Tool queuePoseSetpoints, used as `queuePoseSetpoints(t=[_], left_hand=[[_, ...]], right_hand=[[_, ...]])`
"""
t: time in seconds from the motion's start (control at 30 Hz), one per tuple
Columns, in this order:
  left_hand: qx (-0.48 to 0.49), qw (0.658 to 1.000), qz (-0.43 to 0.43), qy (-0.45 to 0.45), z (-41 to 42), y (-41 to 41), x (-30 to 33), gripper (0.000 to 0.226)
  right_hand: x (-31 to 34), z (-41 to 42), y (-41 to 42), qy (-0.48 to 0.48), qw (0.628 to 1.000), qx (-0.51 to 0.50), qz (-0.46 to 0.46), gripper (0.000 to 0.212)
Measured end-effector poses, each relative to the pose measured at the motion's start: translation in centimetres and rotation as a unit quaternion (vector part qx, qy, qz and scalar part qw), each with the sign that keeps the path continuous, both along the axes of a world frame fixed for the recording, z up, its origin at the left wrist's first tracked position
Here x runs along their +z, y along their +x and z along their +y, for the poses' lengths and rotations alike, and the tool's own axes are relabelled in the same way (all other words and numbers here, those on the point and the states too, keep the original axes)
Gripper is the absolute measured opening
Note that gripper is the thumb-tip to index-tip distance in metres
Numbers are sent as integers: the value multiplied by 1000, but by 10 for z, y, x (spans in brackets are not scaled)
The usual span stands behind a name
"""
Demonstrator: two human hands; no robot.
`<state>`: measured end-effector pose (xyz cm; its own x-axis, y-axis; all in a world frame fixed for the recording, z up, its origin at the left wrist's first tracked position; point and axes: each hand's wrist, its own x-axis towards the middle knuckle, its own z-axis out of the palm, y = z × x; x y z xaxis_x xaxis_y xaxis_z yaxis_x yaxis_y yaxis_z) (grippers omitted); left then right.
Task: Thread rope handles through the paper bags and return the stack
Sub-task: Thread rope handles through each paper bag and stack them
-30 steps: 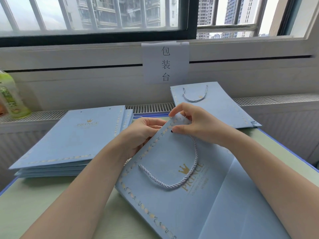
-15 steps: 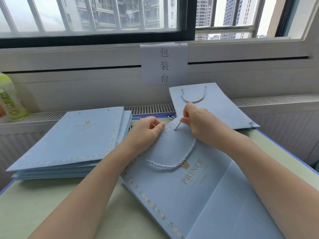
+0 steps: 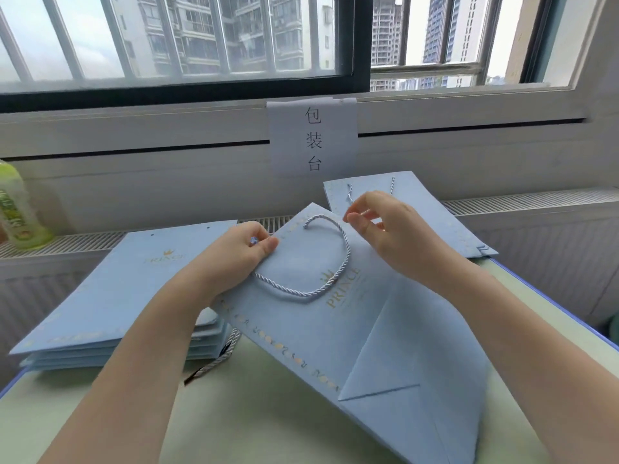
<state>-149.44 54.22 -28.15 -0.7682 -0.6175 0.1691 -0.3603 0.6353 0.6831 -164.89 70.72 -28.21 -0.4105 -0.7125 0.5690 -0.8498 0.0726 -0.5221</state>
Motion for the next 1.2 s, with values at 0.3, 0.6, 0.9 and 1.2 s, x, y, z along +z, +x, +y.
queuePoseSetpoints(t=[0.3, 0.6, 0.9, 1.2], left_hand=[[156, 976, 57, 141, -34, 15, -4, 20], [157, 864, 223, 423, -38, 22, -1, 10], [8, 898, 426, 110, 17, 2, 15, 34], [-67, 969, 199, -127, 37, -27, -26, 51]], right_hand=[[2, 24, -45, 136, 972, -162, 98, 61], [-12, 26, -59, 51, 997, -32, 57, 58], [-19, 0, -16, -200, 946, -151, 203, 27], [-22, -17, 20, -280, 929, -24, -241, 24]])
